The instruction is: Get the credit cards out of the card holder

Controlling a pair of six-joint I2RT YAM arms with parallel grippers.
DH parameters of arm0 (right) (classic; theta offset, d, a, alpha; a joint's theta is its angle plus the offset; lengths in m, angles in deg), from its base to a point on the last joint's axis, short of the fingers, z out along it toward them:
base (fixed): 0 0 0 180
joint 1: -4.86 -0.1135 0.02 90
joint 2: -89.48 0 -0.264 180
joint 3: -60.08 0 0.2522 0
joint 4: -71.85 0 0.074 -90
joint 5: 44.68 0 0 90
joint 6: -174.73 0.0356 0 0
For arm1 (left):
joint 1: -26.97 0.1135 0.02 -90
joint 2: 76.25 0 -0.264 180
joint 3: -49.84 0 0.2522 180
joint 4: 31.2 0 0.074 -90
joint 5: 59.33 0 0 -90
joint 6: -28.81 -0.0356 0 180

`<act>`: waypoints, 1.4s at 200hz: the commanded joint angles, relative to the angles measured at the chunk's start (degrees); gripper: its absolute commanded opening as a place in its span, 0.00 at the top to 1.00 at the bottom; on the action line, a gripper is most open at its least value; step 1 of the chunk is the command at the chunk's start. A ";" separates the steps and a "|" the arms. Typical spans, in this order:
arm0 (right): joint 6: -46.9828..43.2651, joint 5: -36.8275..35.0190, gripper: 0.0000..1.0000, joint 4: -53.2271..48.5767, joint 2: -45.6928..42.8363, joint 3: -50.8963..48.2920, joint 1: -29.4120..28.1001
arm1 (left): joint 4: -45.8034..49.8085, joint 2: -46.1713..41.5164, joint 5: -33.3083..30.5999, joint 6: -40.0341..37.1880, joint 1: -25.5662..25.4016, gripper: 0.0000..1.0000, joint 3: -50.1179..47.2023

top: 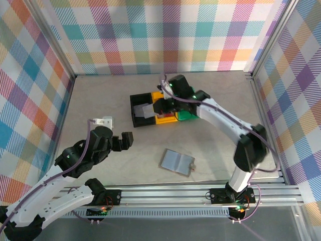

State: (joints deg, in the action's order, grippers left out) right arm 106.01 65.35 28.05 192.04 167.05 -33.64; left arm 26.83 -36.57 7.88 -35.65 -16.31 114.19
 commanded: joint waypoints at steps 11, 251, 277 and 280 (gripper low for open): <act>-2.29 -1.31 1.00 -11.28 13.52 15.31 0.44 | 0.08 -1.61 -8.26 0.49 0.61 0.00 -0.72; 13.66 -7.26 1.00 -9.21 39.64 38.08 -2.44 | -0.46 -0.80 -6.57 -0.36 0.96 0.00 -0.73; 13.19 -7.76 0.96 -9.75 39.31 38.44 -2.45 | -0.35 -0.40 -6.31 -0.54 0.93 0.00 -0.62; 13.09 -7.92 0.94 -9.89 39.29 38.45 -2.44 | -0.33 -0.32 -6.31 -0.59 0.94 0.00 -0.57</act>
State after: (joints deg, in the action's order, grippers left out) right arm 118.82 58.11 19.37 231.47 203.95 -35.89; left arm 27.07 -37.12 1.24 -35.50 -15.99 113.84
